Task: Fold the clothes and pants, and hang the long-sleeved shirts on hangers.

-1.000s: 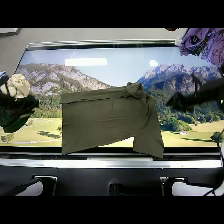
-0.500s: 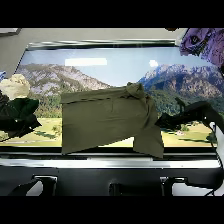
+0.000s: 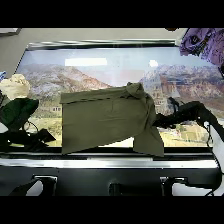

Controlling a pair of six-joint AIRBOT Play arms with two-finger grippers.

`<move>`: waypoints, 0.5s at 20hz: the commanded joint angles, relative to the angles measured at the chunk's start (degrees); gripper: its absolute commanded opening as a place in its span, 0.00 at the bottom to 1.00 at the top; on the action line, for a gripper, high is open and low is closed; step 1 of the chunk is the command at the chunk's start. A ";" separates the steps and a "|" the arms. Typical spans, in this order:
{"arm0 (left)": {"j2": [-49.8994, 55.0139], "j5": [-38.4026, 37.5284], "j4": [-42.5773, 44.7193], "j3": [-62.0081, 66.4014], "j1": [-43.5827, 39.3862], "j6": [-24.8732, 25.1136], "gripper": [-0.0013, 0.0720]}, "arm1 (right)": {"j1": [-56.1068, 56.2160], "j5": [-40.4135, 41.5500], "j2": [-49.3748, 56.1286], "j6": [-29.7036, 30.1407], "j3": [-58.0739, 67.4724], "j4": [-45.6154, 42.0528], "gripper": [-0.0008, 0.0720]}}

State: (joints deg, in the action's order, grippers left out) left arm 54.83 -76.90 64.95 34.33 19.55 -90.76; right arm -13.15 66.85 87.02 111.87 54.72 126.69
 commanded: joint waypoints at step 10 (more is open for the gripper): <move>6.49 10.49 -9.09 -10.58 -5.46 2.51 0.76 | 0.20 2.25 -1.81 -0.28 -0.04 1.81 0.05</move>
State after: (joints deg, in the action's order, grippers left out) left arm 58.11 -69.30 57.43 24.34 16.97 -88.44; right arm -12.99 68.38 85.62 111.57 54.70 128.03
